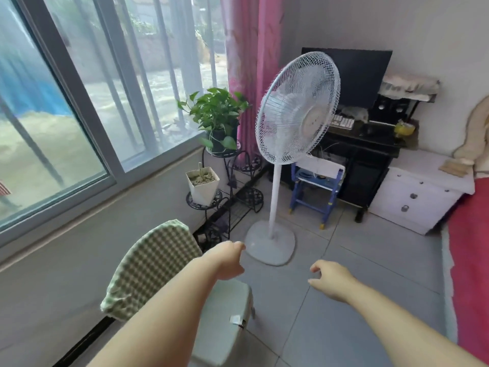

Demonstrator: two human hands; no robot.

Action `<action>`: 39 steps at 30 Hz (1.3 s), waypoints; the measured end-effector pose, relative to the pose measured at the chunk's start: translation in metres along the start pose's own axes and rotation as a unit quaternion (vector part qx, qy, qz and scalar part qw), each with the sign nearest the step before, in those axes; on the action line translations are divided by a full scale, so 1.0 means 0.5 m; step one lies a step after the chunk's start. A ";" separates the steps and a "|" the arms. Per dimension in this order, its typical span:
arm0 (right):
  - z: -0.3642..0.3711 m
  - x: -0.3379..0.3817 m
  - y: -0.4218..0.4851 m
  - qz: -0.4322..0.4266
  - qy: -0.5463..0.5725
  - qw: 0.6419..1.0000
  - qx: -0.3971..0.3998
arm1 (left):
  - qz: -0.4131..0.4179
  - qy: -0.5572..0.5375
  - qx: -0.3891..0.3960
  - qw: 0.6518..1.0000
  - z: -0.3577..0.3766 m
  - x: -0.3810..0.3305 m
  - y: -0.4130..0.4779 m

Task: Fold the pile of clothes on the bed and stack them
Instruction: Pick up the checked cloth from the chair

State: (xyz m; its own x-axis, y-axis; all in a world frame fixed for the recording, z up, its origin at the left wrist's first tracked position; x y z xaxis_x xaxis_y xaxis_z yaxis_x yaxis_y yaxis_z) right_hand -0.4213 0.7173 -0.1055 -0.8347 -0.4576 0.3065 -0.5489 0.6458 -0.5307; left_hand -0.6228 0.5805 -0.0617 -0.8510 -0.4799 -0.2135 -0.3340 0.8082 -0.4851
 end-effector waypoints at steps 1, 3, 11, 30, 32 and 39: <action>0.004 0.018 0.011 0.005 0.003 1.000 0.000 | 0.002 0.000 0.002 1.000 -0.007 0.022 0.008; 0.015 0.055 0.031 0.017 0.008 1.000 0.000 | 0.006 0.007 0.011 1.000 -0.022 0.071 0.024; 0.054 0.191 0.079 0.038 0.022 0.999 -0.010 | 0.042 0.031 0.026 0.998 -0.081 0.227 0.081; 0.125 0.204 0.149 0.095 0.041 0.994 0.031 | 0.015 0.015 0.026 0.999 -0.063 0.313 0.177; 0.151 0.210 0.180 0.088 0.040 0.994 0.051 | -0.013 0.017 0.020 1.000 -0.049 0.343 0.189; 0.277 0.204 0.287 0.084 0.067 0.989 0.106 | -0.114 0.051 -0.047 0.991 0.023 0.464 0.235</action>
State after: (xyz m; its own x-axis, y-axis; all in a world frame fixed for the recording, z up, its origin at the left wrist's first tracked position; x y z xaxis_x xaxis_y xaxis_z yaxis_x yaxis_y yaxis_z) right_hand -0.5790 0.6787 -0.2597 -0.9193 -0.2614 0.2941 -0.3925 0.5565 -0.7323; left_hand -0.8548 0.5603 -0.1778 -0.7839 -0.6206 -0.0187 -0.5543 0.7131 -0.4293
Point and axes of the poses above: each hand's wrist, its own y-axis towards the middle knuckle, its own z-axis out of the palm, x = y × z, the point moved 3 cm from there along y, towards the middle knuckle, and after that the axes turned 5 degrees about x, right-handed, at the moved point
